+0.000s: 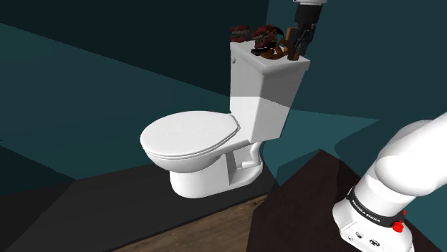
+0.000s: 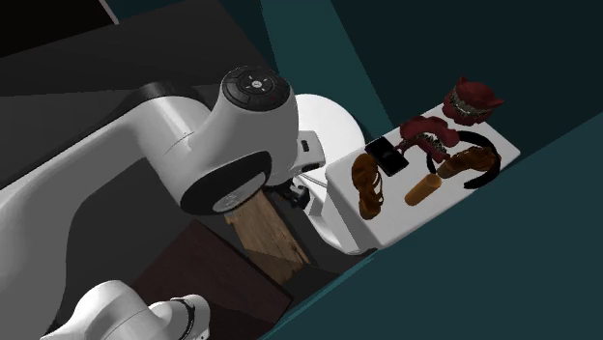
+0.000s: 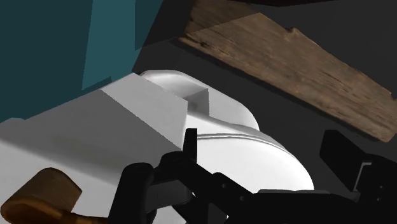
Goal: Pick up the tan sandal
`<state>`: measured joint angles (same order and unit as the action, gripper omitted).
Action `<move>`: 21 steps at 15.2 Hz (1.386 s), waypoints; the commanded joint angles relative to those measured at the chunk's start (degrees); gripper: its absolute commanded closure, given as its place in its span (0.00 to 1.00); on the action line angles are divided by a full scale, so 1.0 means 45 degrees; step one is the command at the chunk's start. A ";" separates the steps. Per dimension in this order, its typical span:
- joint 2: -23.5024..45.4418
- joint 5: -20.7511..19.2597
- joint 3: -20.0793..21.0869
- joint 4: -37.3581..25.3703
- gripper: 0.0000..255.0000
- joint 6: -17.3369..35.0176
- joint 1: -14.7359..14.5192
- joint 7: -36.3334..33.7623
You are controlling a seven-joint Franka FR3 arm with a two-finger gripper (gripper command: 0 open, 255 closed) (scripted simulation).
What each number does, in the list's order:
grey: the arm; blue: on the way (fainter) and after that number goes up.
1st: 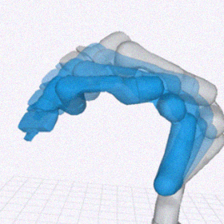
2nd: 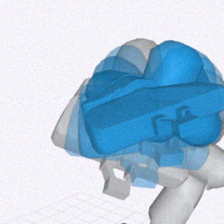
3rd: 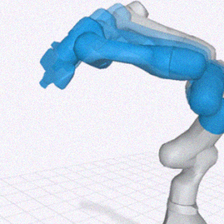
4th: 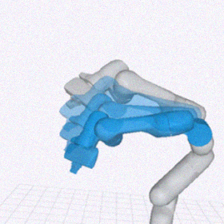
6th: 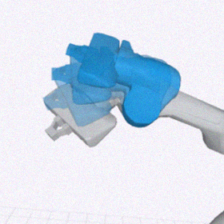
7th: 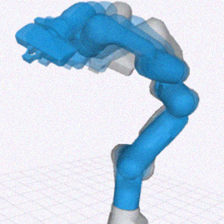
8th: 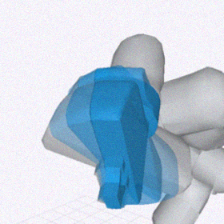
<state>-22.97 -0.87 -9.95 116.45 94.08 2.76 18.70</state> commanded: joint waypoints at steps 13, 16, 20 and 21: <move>0.7061 0.2044 -0.2082 -0.8614 0.00 -0.1500 0.1116 0.3210; 0.9120 0.2928 -0.2284 -1.1614 0.00 -0.2536 0.1898 0.3747; 0.9383 0.3034 -0.2262 -1.1509 0.00 -0.2171 0.2024 0.3886; 0.9278 0.2994 -0.2262 -1.1175 0.00 -0.1940 0.1971 0.3901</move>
<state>19.22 12.75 -20.11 64.79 84.36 11.80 36.12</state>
